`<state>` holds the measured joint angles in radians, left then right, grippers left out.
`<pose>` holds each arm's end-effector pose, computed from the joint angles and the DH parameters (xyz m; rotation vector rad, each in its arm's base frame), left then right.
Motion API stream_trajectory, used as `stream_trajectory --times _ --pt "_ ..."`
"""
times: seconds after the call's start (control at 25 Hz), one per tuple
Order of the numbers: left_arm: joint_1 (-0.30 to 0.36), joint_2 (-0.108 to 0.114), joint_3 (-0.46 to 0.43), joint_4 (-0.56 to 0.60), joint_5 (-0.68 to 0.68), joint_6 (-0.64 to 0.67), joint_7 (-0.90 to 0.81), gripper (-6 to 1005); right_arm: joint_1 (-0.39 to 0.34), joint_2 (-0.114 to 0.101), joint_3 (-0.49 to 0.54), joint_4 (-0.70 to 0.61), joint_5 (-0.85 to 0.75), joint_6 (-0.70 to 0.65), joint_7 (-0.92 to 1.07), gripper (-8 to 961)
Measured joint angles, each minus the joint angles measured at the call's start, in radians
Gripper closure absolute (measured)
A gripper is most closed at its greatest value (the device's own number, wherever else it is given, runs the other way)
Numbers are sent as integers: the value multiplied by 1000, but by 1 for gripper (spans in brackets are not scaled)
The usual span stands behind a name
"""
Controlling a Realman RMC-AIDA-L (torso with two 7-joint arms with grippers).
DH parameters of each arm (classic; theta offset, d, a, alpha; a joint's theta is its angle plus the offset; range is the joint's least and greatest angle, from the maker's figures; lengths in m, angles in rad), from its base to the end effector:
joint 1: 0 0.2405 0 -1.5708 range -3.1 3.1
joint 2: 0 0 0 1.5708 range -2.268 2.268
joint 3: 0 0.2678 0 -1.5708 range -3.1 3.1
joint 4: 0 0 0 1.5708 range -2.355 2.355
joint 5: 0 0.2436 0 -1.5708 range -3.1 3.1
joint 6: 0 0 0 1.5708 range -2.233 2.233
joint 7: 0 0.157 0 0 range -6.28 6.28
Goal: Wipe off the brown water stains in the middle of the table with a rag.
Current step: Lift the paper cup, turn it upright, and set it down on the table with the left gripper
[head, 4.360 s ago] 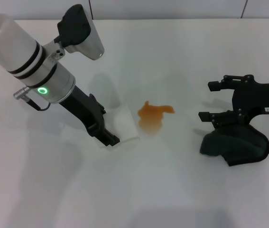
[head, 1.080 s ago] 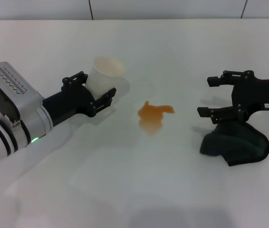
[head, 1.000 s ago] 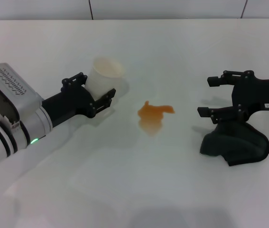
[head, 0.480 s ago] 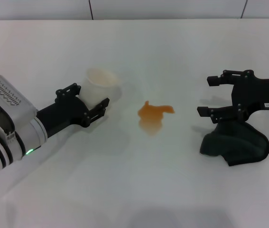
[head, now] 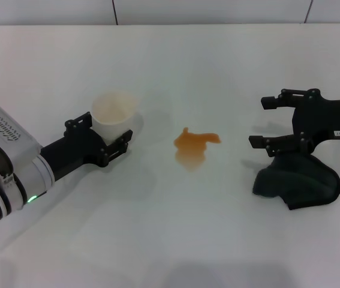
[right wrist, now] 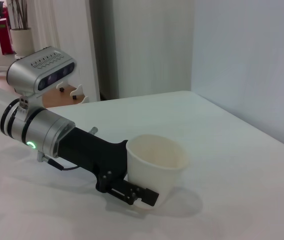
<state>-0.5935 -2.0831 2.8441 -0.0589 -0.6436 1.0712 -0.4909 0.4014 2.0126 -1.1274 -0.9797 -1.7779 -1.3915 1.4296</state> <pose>-0.3434 0.3593 -0.1049 -2.3296 -0.4375 -0.4805 0.2534 0.3819 0.0071 -2.7457 0.2696 0.4703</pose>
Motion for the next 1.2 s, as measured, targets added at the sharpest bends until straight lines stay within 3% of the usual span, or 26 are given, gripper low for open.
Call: stream_trajectory --times 0.28,1.2 --pt "-8 7 0 -18 -1 7 -85 340 -3 0 0 -2 0 -4 2 83" --pt "-22 5 1 -24 41 -35 -124 337 -3 0 0 -4 0 -4 2 83"
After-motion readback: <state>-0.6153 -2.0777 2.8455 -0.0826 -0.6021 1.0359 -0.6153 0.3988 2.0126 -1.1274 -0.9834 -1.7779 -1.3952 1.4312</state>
